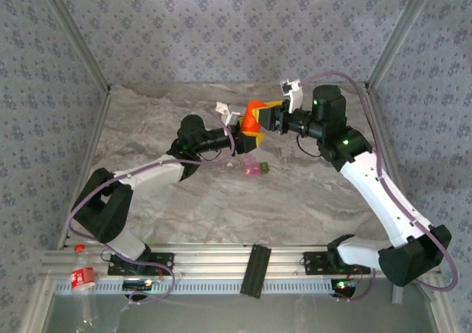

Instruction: Sort the pills into containers

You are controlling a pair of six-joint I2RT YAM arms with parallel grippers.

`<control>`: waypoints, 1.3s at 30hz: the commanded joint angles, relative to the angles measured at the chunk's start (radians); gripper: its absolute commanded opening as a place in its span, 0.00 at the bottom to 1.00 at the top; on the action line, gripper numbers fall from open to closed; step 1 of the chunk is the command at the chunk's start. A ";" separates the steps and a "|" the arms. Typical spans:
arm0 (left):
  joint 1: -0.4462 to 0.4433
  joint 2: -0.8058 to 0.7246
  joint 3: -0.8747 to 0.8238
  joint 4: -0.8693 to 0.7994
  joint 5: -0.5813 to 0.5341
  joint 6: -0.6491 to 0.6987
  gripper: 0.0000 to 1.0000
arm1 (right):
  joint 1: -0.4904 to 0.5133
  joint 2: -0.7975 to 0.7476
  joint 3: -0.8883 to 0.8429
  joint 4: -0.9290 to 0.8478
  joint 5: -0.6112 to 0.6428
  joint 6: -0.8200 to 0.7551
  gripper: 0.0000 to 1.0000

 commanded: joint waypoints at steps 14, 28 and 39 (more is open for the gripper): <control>-0.006 -0.025 0.007 0.097 -0.171 0.013 0.00 | 0.197 0.009 -0.086 0.097 0.238 0.169 0.37; -0.006 -0.049 -0.012 0.099 -0.238 0.035 0.00 | 0.203 -0.040 -0.131 0.107 0.237 0.013 0.37; -0.005 -0.049 0.005 0.095 -0.237 0.031 0.00 | 0.192 -0.042 -0.153 0.130 0.210 0.052 0.41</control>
